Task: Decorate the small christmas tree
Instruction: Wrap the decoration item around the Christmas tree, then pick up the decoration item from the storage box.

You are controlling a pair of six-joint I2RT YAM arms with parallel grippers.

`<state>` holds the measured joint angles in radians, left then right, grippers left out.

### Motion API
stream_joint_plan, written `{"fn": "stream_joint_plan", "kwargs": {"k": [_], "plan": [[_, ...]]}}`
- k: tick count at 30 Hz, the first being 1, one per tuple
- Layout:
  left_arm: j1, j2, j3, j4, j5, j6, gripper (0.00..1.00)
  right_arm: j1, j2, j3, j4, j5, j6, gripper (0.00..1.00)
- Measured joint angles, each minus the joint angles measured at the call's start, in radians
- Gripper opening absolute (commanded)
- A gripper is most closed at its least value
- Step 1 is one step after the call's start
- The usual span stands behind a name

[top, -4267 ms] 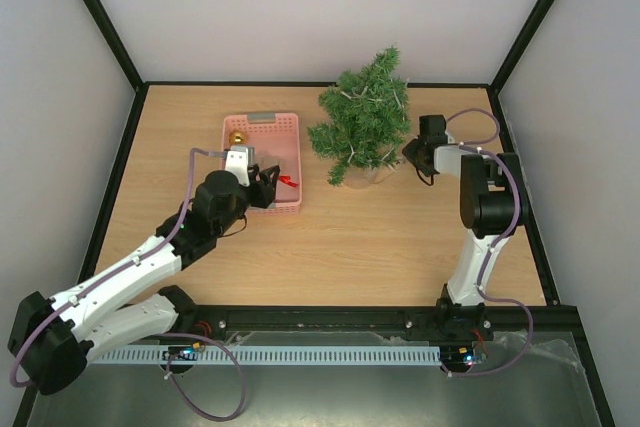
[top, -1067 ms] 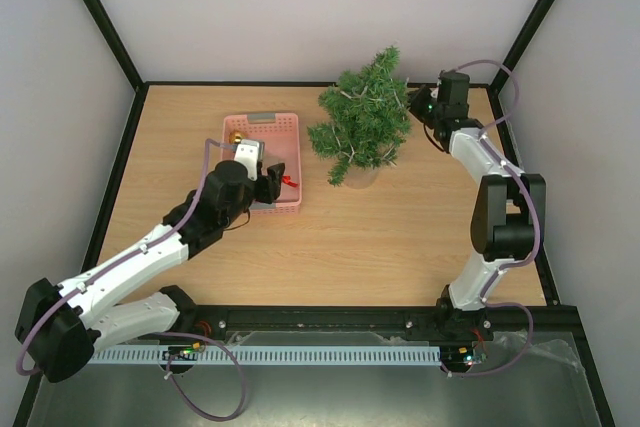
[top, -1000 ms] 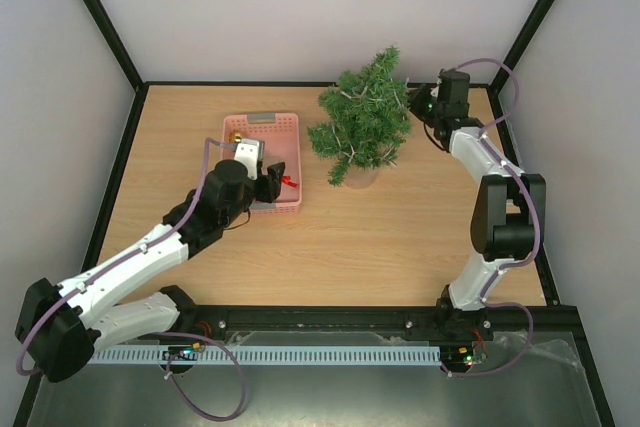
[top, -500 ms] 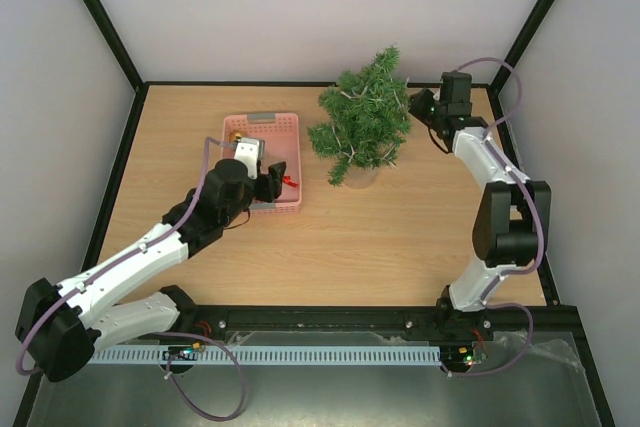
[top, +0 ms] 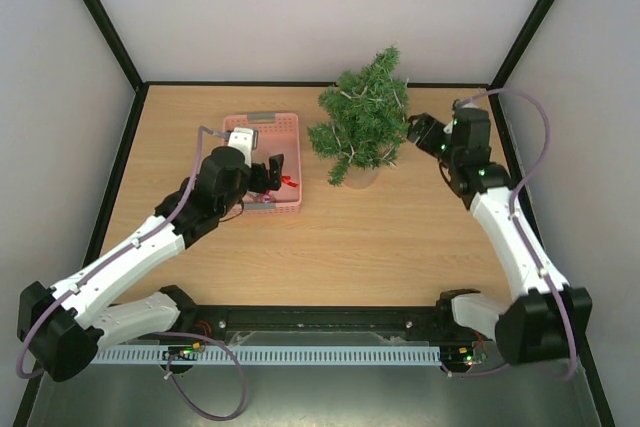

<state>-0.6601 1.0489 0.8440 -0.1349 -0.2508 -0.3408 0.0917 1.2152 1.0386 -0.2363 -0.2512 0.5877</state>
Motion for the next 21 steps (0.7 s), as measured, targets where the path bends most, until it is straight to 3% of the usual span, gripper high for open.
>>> {"fn": "stream_joint_plan", "kwargs": {"k": [1, 5, 11, 16, 21], "plan": [[0.006, 0.0, 0.005, -0.016, -0.004, -0.003, 1.0, 0.031, -0.042, -0.027, -0.013, 0.011, -0.004, 0.99], [0.031, -0.005, 0.012, -0.087, -0.013, -0.007, 1.0, 0.147, -0.212, -0.124, -0.061, 0.029, -0.005, 0.98], [0.095, -0.039, 0.022, -0.181, 0.035, 0.008, 0.96, 0.172, -0.42, -0.199, -0.149, 0.055, -0.025, 0.98], [0.186, -0.027, 0.054, -0.214, 0.101, 0.042, 0.8, 0.172, -0.521, -0.229, -0.216, 0.093, -0.075, 0.98], [0.256, 0.082, 0.089, -0.231, 0.166, 0.087, 0.62, 0.172, -0.642, -0.307, -0.224, 0.124, -0.071, 0.98]]}}
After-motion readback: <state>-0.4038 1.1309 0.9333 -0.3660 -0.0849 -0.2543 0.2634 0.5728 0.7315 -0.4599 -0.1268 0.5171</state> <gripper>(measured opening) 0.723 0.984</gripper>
